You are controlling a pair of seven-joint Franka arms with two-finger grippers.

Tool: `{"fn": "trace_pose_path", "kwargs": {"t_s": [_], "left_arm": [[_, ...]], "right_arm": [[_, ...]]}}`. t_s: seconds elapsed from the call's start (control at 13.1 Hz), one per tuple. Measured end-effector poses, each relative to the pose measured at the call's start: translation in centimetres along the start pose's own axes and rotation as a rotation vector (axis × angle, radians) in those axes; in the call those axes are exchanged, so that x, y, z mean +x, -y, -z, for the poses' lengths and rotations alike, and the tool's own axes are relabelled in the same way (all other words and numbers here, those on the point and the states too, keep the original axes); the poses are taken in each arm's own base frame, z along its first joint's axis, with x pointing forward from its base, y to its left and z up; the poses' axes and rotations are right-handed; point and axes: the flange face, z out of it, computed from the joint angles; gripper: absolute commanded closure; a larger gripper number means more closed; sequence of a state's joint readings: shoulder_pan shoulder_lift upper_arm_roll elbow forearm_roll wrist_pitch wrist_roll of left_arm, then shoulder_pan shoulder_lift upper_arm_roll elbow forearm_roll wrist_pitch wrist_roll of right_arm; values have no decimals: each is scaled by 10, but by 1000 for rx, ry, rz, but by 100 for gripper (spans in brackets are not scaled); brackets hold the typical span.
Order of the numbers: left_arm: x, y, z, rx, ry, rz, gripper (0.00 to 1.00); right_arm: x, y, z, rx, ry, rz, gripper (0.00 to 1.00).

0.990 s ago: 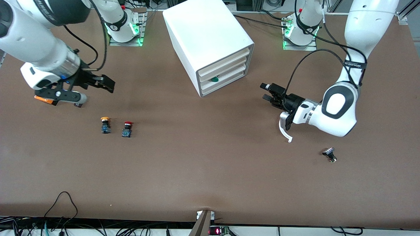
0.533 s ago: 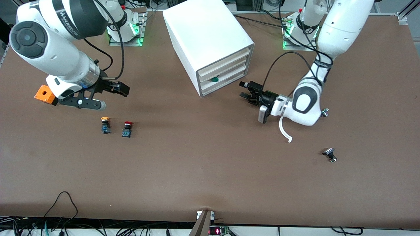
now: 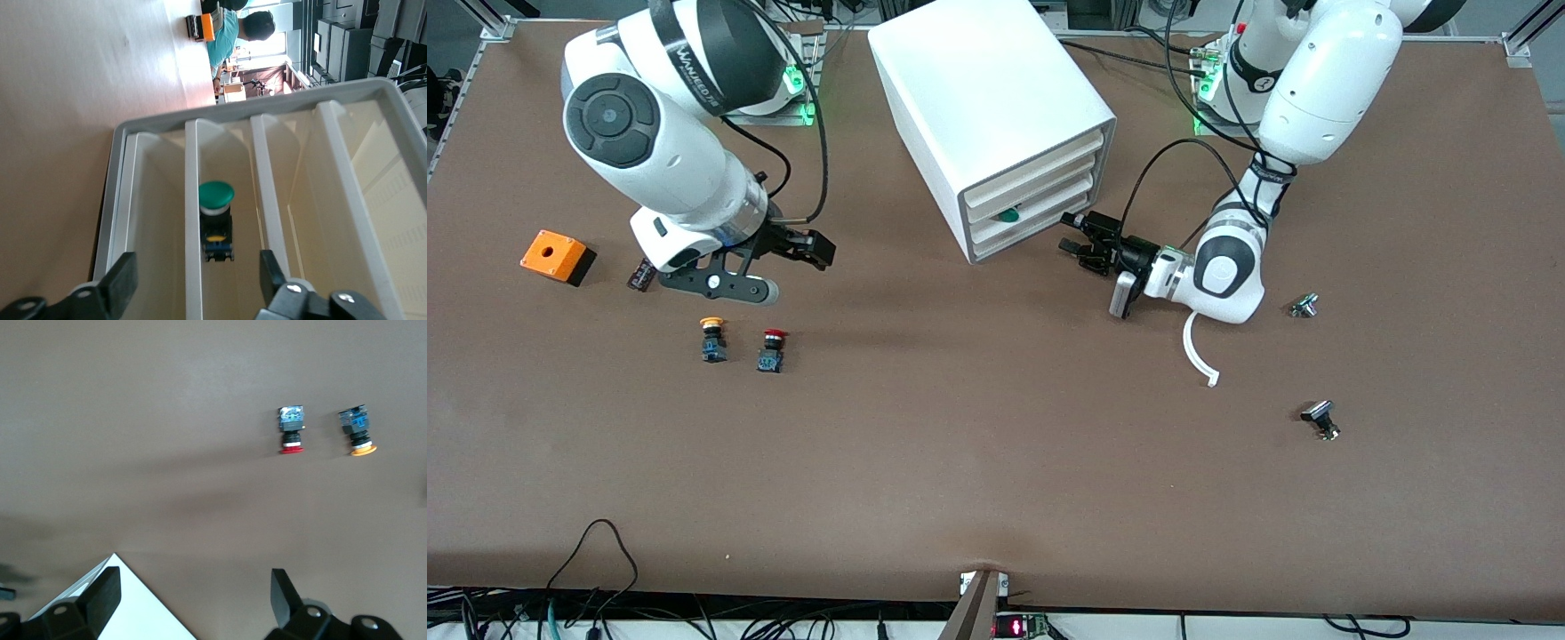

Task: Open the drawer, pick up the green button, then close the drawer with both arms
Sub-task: 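Pull the drawer open with the left gripper while the right gripper approaches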

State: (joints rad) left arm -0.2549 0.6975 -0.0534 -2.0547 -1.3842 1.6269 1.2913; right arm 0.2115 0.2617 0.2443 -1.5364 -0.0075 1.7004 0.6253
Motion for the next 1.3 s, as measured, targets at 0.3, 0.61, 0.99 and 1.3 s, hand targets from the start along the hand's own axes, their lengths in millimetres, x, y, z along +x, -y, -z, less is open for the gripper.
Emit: {"fn": "trace_pose_path", "kwargs": {"t_s": [0.3, 0.61, 0.99, 1.3], "left_arm": [[-19, 6, -18, -25, 17, 29, 46], [-38, 10, -46, -27, 31, 68, 74], [-40, 11, -48, -25, 29, 72, 100], [-38, 11, -44, -21, 22, 70, 100]], "right_arm": [[-7, 27, 0, 9, -5, -18, 1], [-9, 54, -6, 18, -2, -36, 1], [-9, 82, -4, 44, -11, -72, 1], [-5, 120, -12, 77, -15, -104, 1]]}}
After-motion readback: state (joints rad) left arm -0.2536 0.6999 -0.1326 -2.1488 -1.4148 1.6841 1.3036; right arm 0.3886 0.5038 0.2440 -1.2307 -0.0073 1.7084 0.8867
